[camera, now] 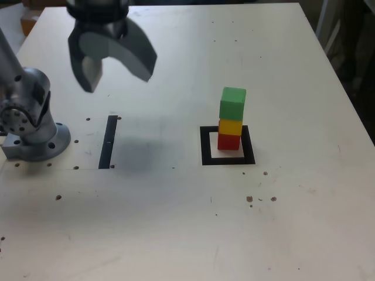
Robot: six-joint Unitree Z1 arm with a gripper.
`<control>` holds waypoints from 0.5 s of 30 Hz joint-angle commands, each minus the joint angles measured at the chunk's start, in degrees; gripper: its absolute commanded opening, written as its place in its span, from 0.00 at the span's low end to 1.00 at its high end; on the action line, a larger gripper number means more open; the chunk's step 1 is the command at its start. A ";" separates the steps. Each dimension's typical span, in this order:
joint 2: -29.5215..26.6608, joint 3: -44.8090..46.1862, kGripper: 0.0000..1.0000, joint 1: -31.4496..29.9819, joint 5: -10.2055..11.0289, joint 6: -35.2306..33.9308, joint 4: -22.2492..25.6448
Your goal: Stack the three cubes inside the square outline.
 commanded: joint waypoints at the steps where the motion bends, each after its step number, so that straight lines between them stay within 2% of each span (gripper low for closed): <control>1: -1.02 8.79 0.99 0.05 -0.19 -1.93 -1.53; 7: -1.59 14.42 0.99 -0.12 -0.36 -6.37 -8.15; 15: 0.08 17.68 0.99 -0.74 -0.43 -8.45 -10.32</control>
